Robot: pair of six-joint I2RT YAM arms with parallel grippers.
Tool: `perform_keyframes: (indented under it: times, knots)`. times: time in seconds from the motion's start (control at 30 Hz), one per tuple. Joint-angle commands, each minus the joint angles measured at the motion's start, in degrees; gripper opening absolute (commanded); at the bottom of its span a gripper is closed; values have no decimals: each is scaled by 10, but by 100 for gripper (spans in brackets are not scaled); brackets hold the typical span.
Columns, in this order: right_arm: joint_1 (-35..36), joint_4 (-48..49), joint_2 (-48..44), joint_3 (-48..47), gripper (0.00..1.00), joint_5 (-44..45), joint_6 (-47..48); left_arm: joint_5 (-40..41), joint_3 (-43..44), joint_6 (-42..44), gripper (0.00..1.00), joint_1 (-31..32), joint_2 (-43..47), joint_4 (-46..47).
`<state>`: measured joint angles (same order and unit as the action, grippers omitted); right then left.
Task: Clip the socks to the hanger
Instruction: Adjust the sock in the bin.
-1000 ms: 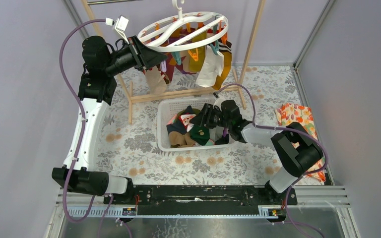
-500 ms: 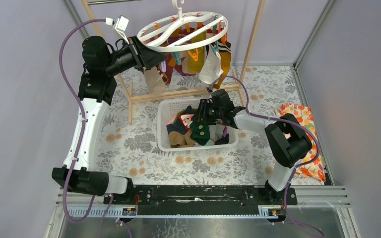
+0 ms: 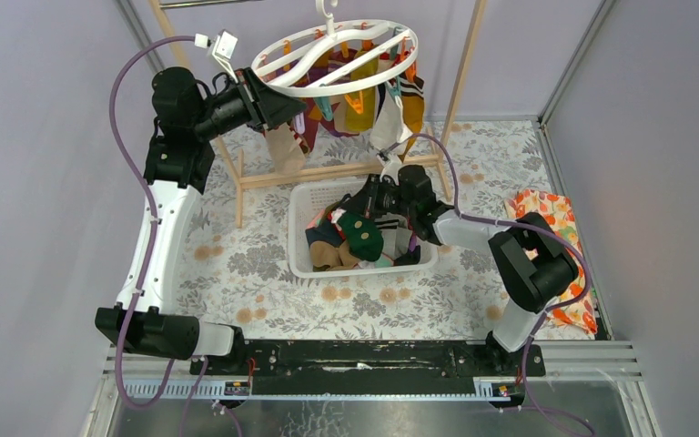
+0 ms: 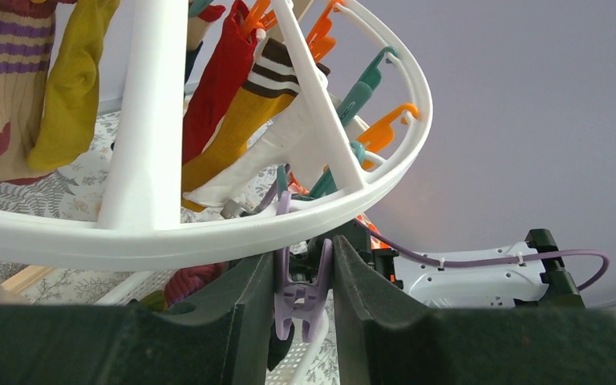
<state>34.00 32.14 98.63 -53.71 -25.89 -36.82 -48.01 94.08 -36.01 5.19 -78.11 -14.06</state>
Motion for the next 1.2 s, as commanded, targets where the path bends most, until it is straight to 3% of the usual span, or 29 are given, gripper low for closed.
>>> perform_keyframes:
  times: [0.0, 0.17, 0.33, 0.4, 0.57, 0.67, 1.0, 1.17]
  knots:
    - [-3, 65, 39, -6, 9, -28, 0, -29, -8, 13, 0, -1, 15, -4]
    - [-3, 17, 44, 29, 9, 19, 55, -28, -10, 27, 0, -4, 18, -12]
    - [-3, -82, -11, 60, 14, 70, 79, -29, -19, 23, 0, -4, 17, -5]
    - [-1, -121, -39, 72, 22, 97, 88, -29, -21, 23, 0, -5, 17, -3]
    - [0, -138, -61, 78, 55, 92, 86, -32, -23, 24, 0, -5, 18, -1]
    - [-1, -139, -41, 52, 64, 61, 77, -34, -24, 26, 0, -6, 20, -1]
    - [-9, -131, 17, 0, 66, 53, 24, -37, -23, 34, 0, -10, 25, -3]
    - [-13, -107, 40, -10, 61, 33, -2, -37, -22, 39, 0, -10, 28, -4]
